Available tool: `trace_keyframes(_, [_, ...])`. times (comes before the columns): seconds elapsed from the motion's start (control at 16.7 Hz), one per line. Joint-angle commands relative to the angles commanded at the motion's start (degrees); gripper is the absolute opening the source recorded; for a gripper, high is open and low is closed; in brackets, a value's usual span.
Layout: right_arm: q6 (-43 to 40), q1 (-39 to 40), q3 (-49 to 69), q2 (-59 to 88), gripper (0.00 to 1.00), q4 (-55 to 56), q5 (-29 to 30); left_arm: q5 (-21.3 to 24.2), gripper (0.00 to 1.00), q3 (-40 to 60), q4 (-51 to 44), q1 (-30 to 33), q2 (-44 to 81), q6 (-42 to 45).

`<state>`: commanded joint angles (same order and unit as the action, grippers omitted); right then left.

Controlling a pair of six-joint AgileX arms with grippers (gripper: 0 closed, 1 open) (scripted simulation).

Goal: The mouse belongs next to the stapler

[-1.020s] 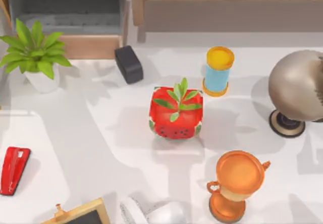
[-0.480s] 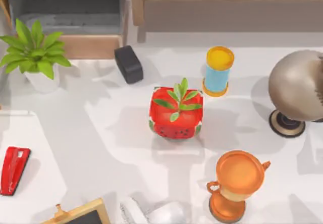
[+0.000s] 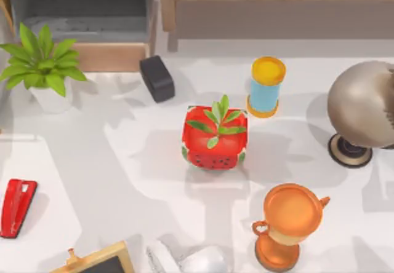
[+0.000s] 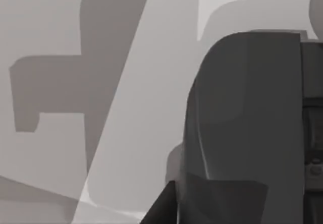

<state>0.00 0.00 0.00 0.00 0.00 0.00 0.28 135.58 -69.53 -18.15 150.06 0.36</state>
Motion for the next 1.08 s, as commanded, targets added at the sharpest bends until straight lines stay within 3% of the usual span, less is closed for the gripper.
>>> trace_keyframes(0.24, [0.0, 0.0, 0.0, 0.0, 1.0, 0.0, 0.0, 0.0, 0.02, 0.0, 0.0, 0.0, 0.0, 0.0])
trace_keyframes(0.3, [0.0, 0.0, 0.0, 0.0, 1.0, 0.0, 0.0, 0.0, 0.0, 0.0, 0.0, 0.0, 0.0, 0.0])
trace_keyframes(1.08, [0.0, 0.0, 0.0, 0.0, 1.0, 0.0, 0.0, -0.37, 0.0, -0.75, 0.41, -0.6, -4.99, -1.04])
